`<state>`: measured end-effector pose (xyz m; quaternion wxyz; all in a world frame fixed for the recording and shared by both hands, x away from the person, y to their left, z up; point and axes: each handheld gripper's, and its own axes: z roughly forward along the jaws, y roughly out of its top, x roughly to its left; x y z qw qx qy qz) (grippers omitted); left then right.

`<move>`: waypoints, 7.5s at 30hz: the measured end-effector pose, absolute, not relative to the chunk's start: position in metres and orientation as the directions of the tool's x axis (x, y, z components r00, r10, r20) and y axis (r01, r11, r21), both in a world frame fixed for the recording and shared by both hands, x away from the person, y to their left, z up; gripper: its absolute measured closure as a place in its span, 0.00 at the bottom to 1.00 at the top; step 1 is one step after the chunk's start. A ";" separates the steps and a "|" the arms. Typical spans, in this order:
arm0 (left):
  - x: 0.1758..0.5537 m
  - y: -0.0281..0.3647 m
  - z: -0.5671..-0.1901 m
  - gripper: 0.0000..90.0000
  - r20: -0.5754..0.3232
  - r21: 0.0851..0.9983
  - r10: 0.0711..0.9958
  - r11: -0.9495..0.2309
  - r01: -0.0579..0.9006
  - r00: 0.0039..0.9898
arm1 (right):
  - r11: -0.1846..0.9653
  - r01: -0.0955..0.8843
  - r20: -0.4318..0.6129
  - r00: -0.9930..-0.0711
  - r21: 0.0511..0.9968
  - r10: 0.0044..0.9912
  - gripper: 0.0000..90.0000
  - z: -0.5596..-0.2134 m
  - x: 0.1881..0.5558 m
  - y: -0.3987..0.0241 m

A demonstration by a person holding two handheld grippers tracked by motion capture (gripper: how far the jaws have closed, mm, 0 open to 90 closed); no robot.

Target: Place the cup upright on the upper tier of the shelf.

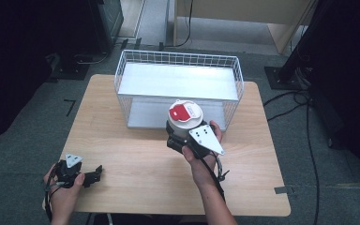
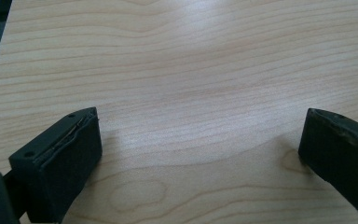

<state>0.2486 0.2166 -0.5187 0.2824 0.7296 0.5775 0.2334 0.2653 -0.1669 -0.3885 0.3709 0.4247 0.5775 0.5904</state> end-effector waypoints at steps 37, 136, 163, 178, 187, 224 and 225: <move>0.249 0.216 -0.519 0.00 0.013 0.684 0.975 -0.170 0.710 0.222 | -0.005 -0.091 -0.022 -0.294 0.996 0.955 0.10 -0.310 0.323 -0.175; 0.249 0.216 -0.519 0.00 0.015 0.683 0.974 -0.176 0.709 0.227 | -0.008 0.029 0.015 -0.229 1.000 0.973 0.00 -0.327 0.362 -0.232; 0.248 0.216 -0.519 0.00 0.014 0.681 0.974 -0.175 0.710 0.228 | 0.003 0.058 0.006 -0.148 0.998 0.989 0.00 -0.367 0.297 -0.301; 0.248 0.216 -0.519 0.00 0.010 0.683 0.974 -0.172 0.710 0.226 | -0.021 0.103 0.031 -0.095 0.994 0.995 0.00 -0.395 0.271 -0.334; 0.248 0.216 -0.519 0.00 0.011 0.683 0.974 -0.173 0.710 0.227 | -0.031 0.126 0.040 -0.064 0.992 0.997 0.00 -0.410 0.255 -0.351; 0.248 0.216 -0.519 0.00 0.010 0.683 0.974 -0.172 0.710 0.226 | -0.049 0.313 0.024 0.083 0.948 0.996 0.00 -0.494 0.190 -0.423; 0.248 0.216 -0.519 0.00 0.010 0.683 0.974 -0.172 0.710 0.226 | -0.053 0.319 0.027 0.086 0.946 0.996 0.00 -0.496 0.189 -0.424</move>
